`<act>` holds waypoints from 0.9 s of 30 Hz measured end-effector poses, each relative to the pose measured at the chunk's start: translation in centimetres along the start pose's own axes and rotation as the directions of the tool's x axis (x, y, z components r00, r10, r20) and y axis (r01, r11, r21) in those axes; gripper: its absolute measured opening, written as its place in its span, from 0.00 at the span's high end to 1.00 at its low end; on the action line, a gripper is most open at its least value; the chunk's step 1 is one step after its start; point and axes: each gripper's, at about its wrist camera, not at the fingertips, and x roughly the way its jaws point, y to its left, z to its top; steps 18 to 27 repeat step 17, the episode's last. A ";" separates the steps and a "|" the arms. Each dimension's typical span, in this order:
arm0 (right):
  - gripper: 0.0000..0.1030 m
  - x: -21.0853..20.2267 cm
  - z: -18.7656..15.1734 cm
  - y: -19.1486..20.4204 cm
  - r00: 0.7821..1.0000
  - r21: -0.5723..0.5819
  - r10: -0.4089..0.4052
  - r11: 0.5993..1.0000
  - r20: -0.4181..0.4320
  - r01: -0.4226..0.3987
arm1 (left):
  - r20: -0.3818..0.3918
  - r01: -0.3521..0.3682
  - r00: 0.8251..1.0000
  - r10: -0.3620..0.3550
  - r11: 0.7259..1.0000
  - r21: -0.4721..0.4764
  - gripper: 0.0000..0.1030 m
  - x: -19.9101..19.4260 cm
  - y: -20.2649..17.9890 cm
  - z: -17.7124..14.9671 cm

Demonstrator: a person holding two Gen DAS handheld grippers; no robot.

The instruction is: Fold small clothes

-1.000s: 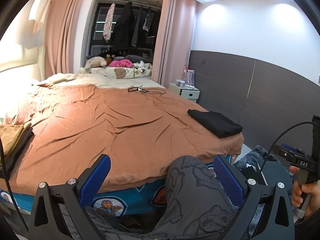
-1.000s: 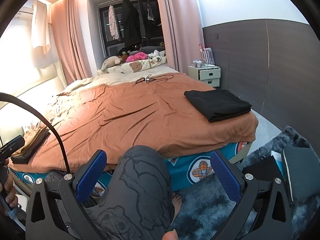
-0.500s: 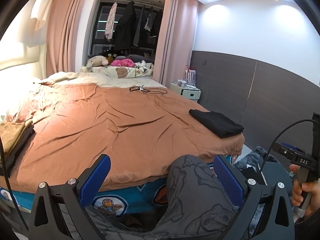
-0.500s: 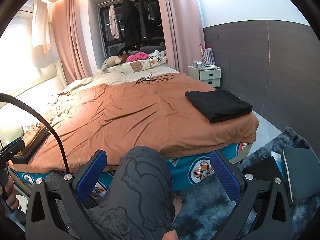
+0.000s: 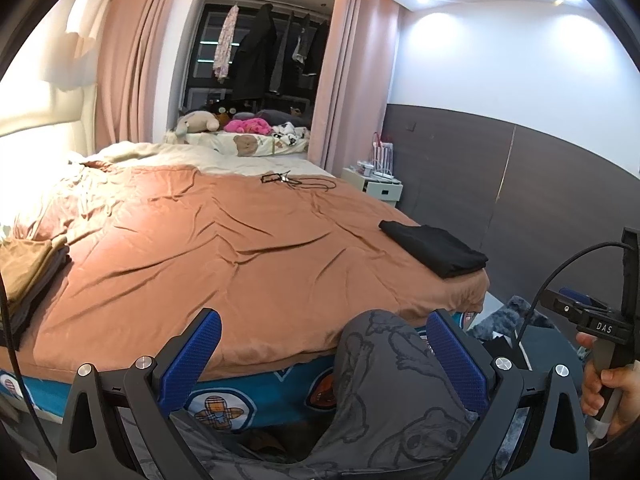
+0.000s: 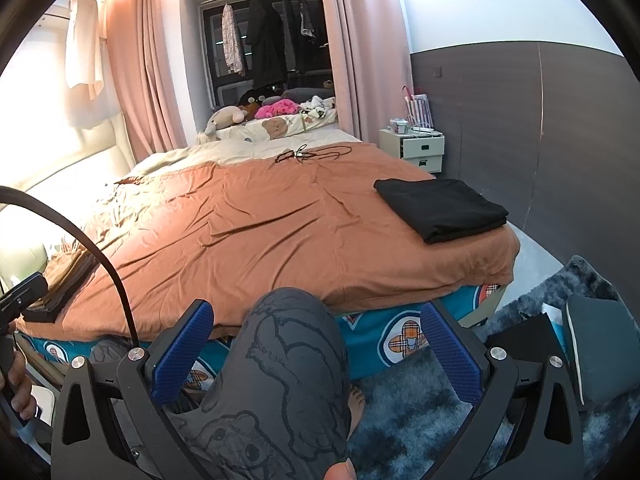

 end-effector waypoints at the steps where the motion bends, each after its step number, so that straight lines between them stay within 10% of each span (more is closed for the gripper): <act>1: 0.00 -0.1 0.0 0.1 1.000 -0.003 0.000 1.000 0.001 0.000 | -0.001 -0.001 1.000 0.001 1.000 0.002 0.00 0.0 -0.1 0.0; 27: 0.00 -0.2 -0.1 -0.1 1.000 -0.004 0.001 1.000 -0.003 -0.001 | -0.002 0.021 1.000 -0.021 0.999 0.042 0.00 0.1 -1.6 0.1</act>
